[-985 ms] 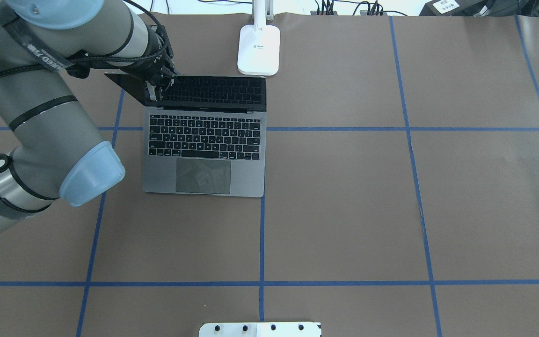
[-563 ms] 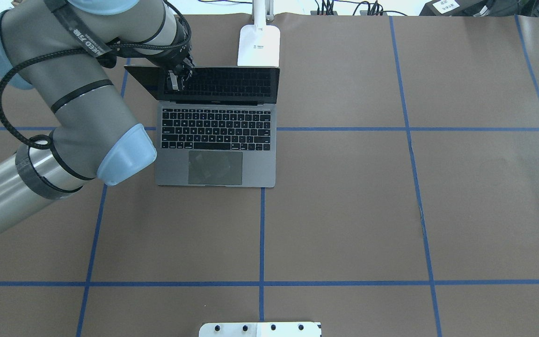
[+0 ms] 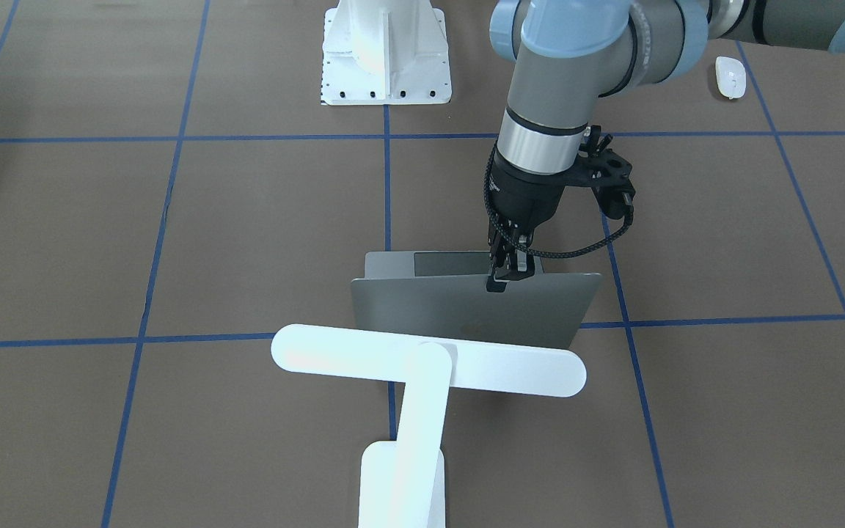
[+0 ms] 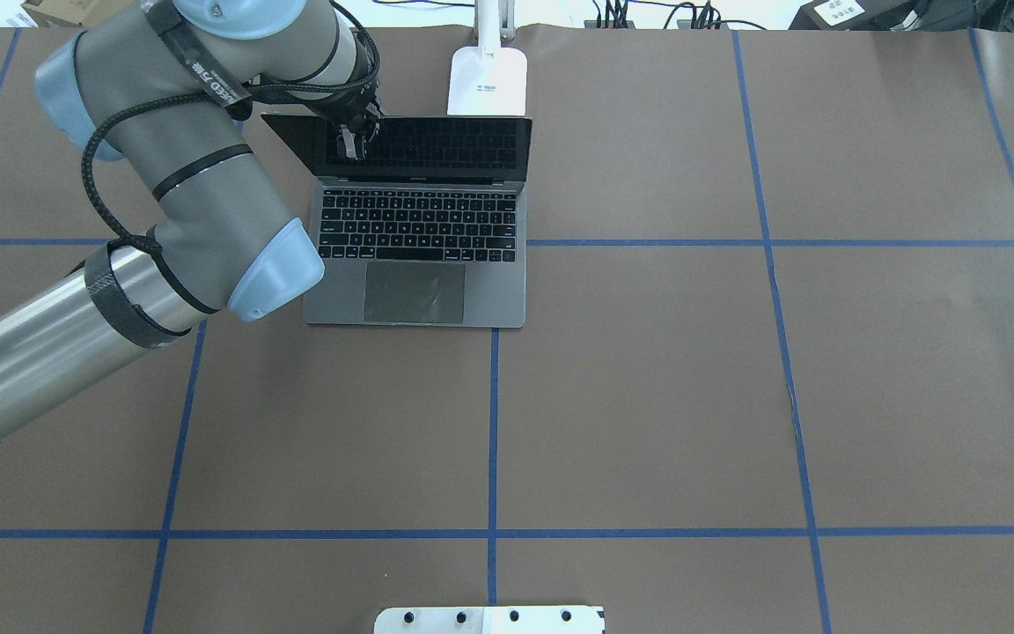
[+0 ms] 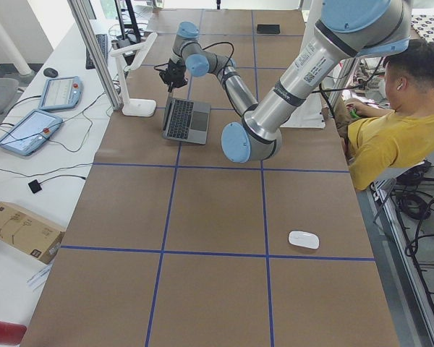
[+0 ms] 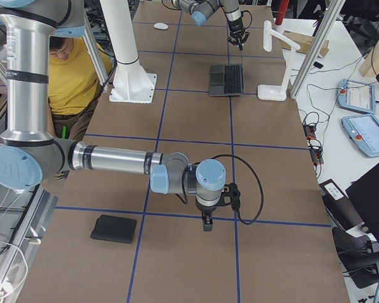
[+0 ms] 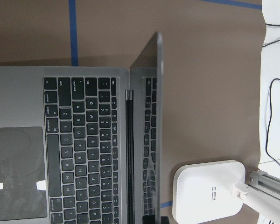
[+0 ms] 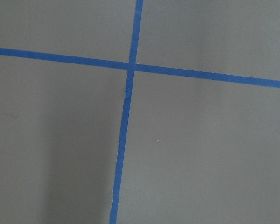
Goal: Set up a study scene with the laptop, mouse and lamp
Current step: 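Release the laptop and withdraw the left gripper off the table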
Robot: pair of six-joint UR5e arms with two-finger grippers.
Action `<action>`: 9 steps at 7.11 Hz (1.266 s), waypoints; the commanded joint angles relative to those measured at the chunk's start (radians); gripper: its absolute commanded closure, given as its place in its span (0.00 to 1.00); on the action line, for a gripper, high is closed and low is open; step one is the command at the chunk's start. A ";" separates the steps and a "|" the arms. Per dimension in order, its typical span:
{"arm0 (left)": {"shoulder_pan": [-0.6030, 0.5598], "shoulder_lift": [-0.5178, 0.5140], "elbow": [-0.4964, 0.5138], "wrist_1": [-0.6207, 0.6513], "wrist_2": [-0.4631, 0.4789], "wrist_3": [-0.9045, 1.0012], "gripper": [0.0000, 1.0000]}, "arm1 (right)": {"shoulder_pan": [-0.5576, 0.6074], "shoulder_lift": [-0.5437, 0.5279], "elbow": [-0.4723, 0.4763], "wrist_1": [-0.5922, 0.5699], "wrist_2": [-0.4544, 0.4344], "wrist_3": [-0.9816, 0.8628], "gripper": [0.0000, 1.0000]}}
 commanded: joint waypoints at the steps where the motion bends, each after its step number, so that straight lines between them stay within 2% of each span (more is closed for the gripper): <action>1: -0.002 -0.008 0.032 -0.013 0.002 -0.001 1.00 | 0.000 0.000 0.000 0.000 0.000 0.000 0.00; 6: -0.006 -0.008 0.058 -0.014 0.013 -0.003 1.00 | 0.000 -0.002 -0.002 0.000 0.003 0.000 0.00; 7: -0.005 -0.008 0.058 -0.014 0.013 -0.001 0.79 | 0.000 -0.002 -0.002 0.000 0.003 0.000 0.00; 8: -0.006 -0.008 0.058 -0.013 0.013 0.000 0.62 | 0.000 -0.002 -0.002 0.000 0.003 0.000 0.00; 9: -0.005 -0.008 0.058 -0.013 0.014 0.000 0.28 | 0.000 -0.002 -0.002 0.000 0.003 -0.001 0.00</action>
